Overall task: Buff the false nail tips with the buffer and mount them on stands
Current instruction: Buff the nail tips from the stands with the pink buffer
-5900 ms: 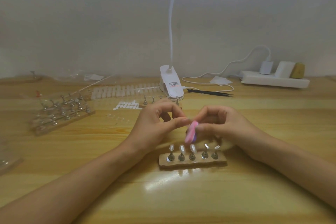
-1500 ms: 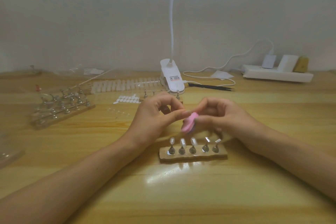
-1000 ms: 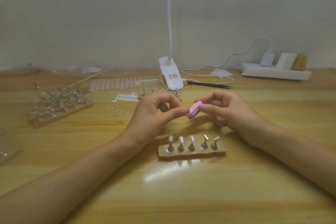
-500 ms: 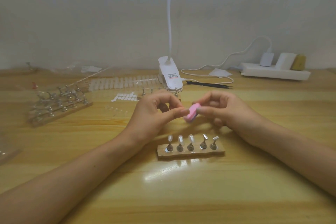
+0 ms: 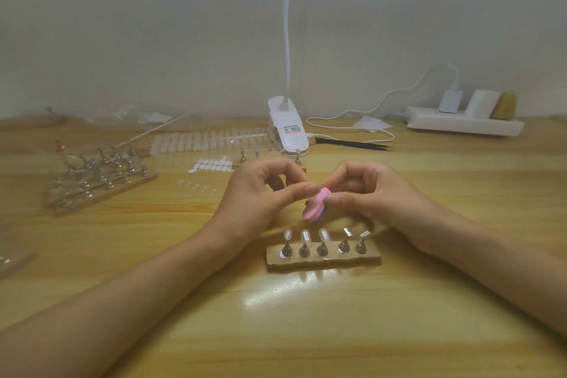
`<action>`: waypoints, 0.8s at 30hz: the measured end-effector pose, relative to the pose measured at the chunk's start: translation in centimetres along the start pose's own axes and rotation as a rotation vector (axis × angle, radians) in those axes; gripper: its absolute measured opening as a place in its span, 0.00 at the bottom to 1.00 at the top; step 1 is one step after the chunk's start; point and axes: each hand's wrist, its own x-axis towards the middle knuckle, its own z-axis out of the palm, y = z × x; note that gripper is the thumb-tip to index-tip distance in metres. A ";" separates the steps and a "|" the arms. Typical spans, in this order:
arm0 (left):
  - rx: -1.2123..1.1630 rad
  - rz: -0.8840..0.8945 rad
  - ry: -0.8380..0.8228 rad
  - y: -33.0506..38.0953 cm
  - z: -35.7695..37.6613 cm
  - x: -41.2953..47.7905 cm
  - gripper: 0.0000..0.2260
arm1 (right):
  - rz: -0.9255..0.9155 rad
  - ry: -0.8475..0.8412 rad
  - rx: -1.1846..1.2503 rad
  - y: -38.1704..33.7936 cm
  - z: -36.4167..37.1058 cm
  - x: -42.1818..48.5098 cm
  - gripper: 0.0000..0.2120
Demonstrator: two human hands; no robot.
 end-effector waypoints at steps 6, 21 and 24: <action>0.005 0.006 0.024 0.0 -0.1 -0.1 0.09 | 0.007 0.057 0.026 -0.2 0.0 0.1 0.10; 0.017 0.013 0.000 0.1 0.0 -0.1 0.08 | 0.001 -0.034 0.018 -0.4 0.1 0.0 0.09; 0.011 0.011 0.001 0.2 0.0 -0.1 0.07 | 0.008 0.060 0.028 -0.3 0.0 0.2 0.09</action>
